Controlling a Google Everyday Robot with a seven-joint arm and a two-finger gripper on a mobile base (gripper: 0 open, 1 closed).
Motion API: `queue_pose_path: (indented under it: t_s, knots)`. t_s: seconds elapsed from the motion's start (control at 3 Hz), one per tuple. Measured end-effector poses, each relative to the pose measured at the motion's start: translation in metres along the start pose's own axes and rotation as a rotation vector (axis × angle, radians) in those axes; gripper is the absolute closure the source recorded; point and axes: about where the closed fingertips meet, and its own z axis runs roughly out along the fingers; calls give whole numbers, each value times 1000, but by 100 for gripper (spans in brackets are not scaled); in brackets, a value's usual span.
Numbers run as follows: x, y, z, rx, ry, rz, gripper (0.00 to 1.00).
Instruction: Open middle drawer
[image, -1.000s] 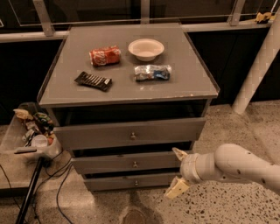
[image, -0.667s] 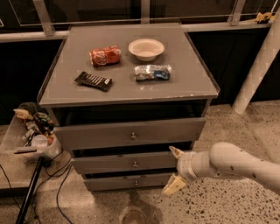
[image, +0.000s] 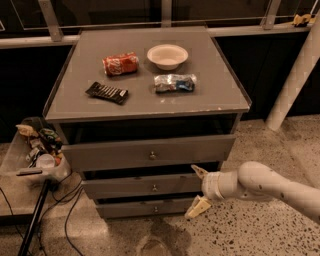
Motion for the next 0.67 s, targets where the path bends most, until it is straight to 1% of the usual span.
queue_pose_path:
  t_s: [0.33,0.67]
  knots:
    - [23,-22,21,-9,-40,-37,0]
    - [23,-22,22,-13,-41,-35,0]
